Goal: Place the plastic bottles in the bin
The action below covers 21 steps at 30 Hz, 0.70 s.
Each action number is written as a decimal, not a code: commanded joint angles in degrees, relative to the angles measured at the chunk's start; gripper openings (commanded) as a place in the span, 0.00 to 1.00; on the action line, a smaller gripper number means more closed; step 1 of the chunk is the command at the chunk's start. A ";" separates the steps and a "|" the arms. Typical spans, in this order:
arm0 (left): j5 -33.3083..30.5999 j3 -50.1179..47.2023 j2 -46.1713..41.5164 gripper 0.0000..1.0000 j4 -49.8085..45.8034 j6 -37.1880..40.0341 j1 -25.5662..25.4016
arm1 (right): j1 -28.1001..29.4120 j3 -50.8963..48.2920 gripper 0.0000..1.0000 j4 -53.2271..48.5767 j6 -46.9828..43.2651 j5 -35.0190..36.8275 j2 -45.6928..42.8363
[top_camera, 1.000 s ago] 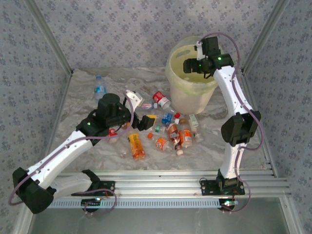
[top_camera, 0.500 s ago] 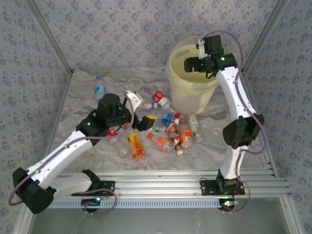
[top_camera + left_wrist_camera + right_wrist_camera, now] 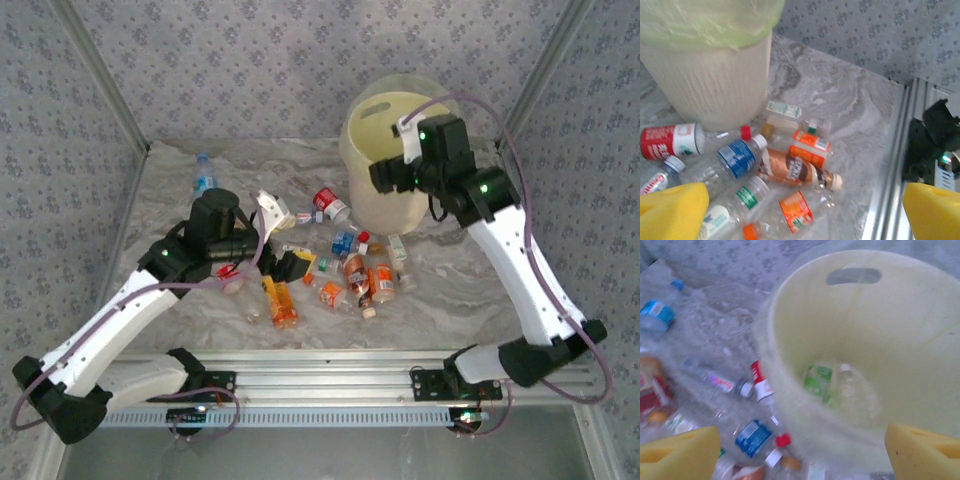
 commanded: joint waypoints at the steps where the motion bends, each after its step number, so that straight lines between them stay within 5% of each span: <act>1: 2.04 0.02 -3.51 1.00 -6.82 0.13 -0.61 | 4.53 -5.00 0.87 -1.73 0.35 0.07 -3.94; 10: -1.39 -8.88 -12.89 1.00 -4.38 -4.91 -2.03 | 16.27 -17.70 0.79 -3.26 4.34 0.29 -5.80; 21: -3.32 -10.26 -14.59 1.00 -4.73 -3.88 -2.14 | 20.81 -32.10 0.71 4.17 7.36 -3.57 -0.20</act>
